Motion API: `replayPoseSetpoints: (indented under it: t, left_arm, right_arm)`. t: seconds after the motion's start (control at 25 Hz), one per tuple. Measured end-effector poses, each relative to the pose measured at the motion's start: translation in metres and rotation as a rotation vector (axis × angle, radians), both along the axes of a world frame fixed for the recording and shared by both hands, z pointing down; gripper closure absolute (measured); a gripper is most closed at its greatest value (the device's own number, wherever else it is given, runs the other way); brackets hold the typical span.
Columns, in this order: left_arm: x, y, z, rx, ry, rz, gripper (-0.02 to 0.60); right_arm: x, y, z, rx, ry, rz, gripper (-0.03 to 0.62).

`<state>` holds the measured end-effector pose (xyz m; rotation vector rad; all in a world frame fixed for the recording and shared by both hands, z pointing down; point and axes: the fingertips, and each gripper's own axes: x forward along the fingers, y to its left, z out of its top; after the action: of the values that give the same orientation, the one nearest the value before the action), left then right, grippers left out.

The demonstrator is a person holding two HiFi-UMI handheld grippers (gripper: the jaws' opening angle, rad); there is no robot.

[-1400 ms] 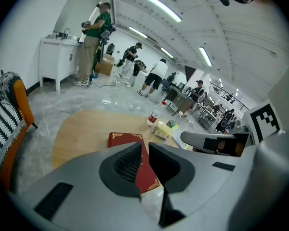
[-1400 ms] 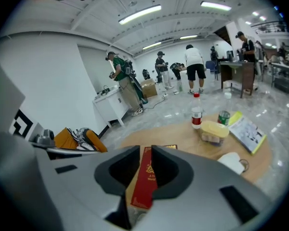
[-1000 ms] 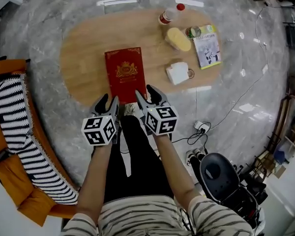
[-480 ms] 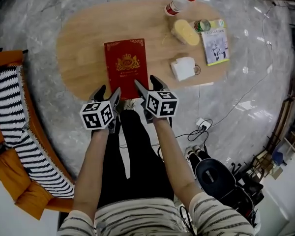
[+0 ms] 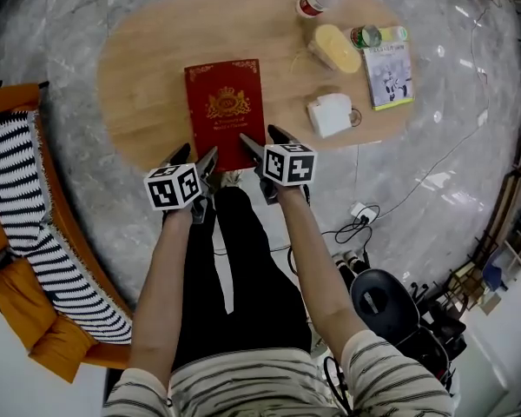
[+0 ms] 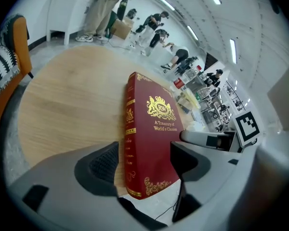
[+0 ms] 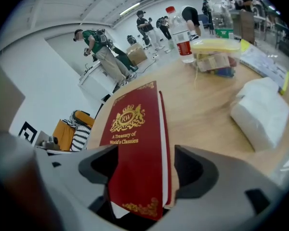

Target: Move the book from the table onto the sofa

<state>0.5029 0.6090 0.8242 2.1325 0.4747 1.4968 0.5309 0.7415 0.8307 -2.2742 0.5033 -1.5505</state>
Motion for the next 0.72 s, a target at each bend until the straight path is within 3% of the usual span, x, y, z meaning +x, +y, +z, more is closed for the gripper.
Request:
replayPoseSetpoints:
  t: [0.28,0.72]
  left_arm:
    - [-0.002,0.008,0.015,-0.045,-0.030,0.004,0.253]
    - [0.000,0.020,0.024,-0.052,-0.029,0.030,0.252]
  right_arm:
    - [-0.003,-0.005,0.018,0.042,-0.041,-0.010,0.233]
    - [-0.007,-0.019,0.025,0.108,-0.066,-0.033,0.232]
